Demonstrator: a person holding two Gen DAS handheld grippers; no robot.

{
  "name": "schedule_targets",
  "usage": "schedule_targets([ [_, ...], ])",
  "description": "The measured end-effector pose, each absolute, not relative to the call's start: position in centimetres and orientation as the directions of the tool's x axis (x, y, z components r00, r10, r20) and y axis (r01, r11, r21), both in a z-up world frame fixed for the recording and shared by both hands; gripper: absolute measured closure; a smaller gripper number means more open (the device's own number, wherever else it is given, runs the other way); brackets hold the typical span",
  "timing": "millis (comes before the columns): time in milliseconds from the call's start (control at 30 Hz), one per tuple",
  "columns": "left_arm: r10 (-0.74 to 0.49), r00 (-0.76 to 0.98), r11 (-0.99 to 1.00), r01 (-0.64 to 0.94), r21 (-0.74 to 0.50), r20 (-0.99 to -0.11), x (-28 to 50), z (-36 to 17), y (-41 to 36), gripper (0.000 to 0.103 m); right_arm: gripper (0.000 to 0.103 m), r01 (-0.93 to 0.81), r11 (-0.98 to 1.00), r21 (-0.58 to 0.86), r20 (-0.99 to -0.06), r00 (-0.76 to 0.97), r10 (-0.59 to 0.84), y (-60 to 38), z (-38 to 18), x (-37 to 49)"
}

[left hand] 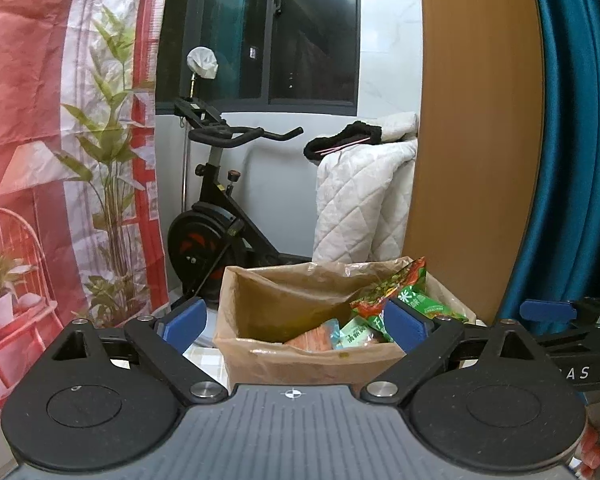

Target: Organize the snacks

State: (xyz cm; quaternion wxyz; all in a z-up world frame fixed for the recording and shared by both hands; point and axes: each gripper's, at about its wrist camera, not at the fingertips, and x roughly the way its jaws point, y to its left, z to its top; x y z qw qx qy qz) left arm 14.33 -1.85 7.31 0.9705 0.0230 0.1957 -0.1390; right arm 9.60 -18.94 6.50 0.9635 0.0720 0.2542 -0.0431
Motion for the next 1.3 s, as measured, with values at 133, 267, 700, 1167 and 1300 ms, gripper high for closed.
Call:
schedule_targets([
  [133, -0.232, 0.892, 0.967, 0.255, 0.009, -0.389, 13.9, 7.2, -2.0, 0.006, 0.001, 0.125, 0.985, 0.12, -0.498, 0.866, -0.049, -19.0, 6.5, 9.1],
  [267, -0.216, 0.896, 0.97, 0.242, 0.021, -0.388, 13.5, 7.2, -1.9, 0.006, 0.001, 0.128, 0.984, 0.123, -0.493, 0.869, -0.051, -19.2, 6.5, 8.9],
  [700, -0.177, 0.914, 0.975, 0.212, 0.058, -0.366, 12.8, 7.6, -1.8, 0.006, 0.001, 0.134, 0.982, 0.133, -0.485, 0.873, -0.053, -19.3, 6.7, 8.5],
  [1167, -0.161, 0.917, 0.977, 0.2, 0.071, -0.365, 12.3, 7.8, -1.9, 0.006, 0.001, 0.148, 0.981, 0.128, -0.482, 0.874, -0.069, -19.5, 7.1, 8.0],
  [1300, -0.156, 0.918, 0.978, 0.196, 0.074, -0.365, 12.2, 7.9, -2.0, 0.006, 0.001, 0.152, 0.981, 0.122, -0.48, 0.874, -0.076, -19.4, 7.2, 8.0],
])
